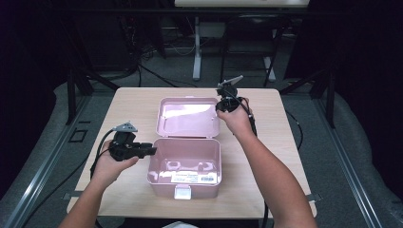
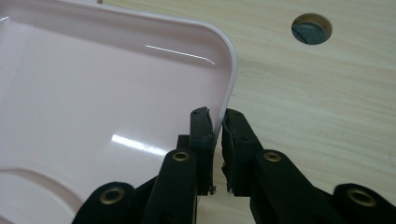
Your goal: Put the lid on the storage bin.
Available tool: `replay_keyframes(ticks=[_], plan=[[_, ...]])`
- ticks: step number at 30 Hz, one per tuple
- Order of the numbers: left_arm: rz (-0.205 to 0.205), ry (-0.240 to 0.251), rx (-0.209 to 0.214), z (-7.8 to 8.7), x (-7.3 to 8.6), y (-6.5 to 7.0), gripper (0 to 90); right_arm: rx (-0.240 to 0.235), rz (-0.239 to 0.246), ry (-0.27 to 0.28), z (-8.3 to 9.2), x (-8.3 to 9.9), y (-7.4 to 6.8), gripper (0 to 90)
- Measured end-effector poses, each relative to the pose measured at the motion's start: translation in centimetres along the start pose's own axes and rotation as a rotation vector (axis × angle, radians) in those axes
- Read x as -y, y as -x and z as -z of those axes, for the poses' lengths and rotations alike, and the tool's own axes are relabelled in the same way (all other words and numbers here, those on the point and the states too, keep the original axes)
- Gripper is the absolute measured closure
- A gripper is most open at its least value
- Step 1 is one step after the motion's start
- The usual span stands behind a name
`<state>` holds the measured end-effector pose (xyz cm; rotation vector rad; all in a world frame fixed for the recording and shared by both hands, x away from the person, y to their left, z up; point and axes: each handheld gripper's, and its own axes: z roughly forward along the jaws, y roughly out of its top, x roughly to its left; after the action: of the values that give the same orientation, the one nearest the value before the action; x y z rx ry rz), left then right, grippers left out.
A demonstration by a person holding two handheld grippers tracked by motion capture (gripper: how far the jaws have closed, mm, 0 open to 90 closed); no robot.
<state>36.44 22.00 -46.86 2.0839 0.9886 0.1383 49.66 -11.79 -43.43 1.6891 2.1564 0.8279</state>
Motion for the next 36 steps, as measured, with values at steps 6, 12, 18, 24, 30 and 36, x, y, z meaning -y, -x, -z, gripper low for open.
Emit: replay_keyframes(ticks=[6, 12, 18, 24, 30, 36], plan=[[0.003, 0.000, 0.000, 0.0, 0.0, 0.0, 66.9, -0.004, 0.013, 0.031, 1.0, 0.1, -0.1, 83.2], [0.009, 0.001, 0.004, 0.0, 0.0, 0.0, 67.1, -0.006, 0.026, 0.075, 2.0, 0.4, -0.4, 83.5], [0.012, 0.000, 0.006, 0.0, 0.0, -0.1, 67.2, 0.003, 0.059, 0.132, 3.1, 0.9, -0.8, 83.6], [0.012, 0.001, 0.003, 0.0, 0.0, 0.0, 67.2, -0.002, 0.077, 0.158, 4.0, 1.1, -0.9, 83.9], [0.014, 0.001, 0.005, 0.0, 0.0, -0.1, 67.2, -0.023, 0.062, 0.177, 4.8, 1.4, -0.9, 85.0], [0.014, 0.003, 0.005, 0.0, 0.0, -0.1, 67.2, -0.022, 0.059, 0.198, 5.8, 1.7, -1.2, 85.6]])
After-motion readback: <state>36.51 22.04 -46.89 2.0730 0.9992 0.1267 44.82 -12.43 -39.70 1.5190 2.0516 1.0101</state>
